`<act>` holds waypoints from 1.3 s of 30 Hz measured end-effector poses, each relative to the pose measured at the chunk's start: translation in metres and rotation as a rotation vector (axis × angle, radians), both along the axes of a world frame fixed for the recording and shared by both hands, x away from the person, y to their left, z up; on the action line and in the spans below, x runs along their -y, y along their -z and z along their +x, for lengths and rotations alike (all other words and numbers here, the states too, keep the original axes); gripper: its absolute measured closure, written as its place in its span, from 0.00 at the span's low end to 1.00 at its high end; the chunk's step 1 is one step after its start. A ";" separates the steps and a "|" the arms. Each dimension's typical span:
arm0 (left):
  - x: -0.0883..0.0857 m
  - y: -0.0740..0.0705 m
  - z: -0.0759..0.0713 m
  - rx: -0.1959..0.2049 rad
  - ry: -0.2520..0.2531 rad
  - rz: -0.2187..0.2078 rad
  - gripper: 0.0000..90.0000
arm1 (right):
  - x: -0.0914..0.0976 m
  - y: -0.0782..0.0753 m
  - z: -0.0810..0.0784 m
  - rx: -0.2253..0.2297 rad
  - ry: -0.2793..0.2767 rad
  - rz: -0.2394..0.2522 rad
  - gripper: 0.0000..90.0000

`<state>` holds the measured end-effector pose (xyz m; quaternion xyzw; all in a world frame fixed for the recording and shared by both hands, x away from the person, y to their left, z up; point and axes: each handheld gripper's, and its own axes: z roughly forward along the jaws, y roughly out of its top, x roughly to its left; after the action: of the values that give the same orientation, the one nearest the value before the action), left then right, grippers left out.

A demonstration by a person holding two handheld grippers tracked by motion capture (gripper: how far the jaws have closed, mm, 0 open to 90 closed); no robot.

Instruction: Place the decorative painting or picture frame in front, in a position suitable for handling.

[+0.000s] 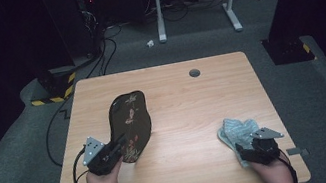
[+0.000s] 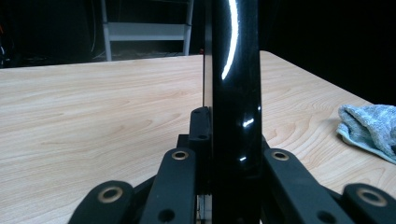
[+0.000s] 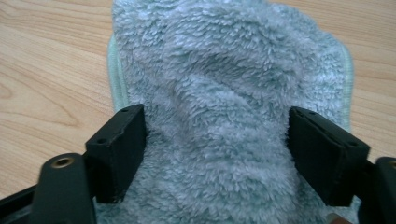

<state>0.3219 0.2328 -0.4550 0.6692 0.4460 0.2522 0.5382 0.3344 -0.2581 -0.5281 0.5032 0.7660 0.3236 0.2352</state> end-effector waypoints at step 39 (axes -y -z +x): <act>0.041 0.006 -0.019 0.022 0.116 -0.057 0.90 | 0.002 -0.002 -0.007 0.067 -0.065 0.016 0.74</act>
<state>0.3027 0.1915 -0.4613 0.6755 0.4073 0.2150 0.5758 0.3277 -0.2596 -0.5260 0.4687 0.7711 0.3540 0.2460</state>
